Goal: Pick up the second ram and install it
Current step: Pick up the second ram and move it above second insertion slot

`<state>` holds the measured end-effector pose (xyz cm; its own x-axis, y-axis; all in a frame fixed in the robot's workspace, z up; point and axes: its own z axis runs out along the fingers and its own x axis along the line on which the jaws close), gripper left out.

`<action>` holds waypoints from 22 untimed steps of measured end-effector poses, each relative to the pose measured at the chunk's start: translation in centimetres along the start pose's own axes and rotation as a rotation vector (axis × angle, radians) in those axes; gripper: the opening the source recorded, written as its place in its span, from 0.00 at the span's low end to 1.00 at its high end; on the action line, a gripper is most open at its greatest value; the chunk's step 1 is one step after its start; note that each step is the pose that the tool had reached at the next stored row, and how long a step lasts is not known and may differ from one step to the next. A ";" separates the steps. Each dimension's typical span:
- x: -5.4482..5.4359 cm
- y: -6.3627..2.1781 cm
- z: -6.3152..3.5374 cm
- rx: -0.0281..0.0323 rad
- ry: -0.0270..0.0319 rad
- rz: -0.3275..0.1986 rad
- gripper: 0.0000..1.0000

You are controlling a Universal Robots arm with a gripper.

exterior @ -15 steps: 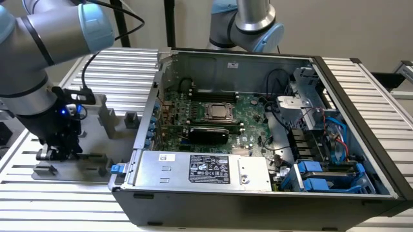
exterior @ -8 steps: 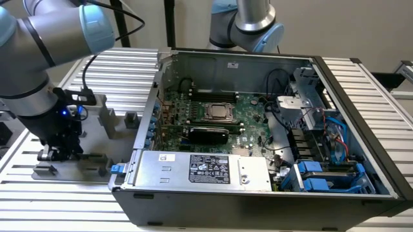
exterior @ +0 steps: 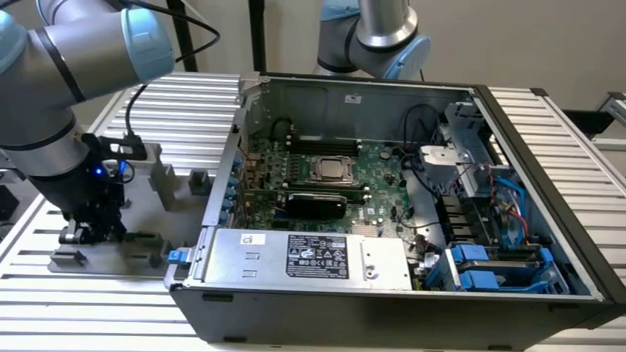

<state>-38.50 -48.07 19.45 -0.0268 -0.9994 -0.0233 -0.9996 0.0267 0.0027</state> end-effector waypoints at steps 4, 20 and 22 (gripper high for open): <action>0.0 0.01 -0.01 -0.0002 -0.0001 0.000 0.00; -0.1 0.01 -0.28 -0.0003 -0.0001 0.000 0.00; -0.1 0.01 -0.52 -0.0003 -0.0001 0.000 0.00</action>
<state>-38.51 -48.02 19.97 -0.0269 -0.9994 -0.0234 -0.9996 0.0269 0.0029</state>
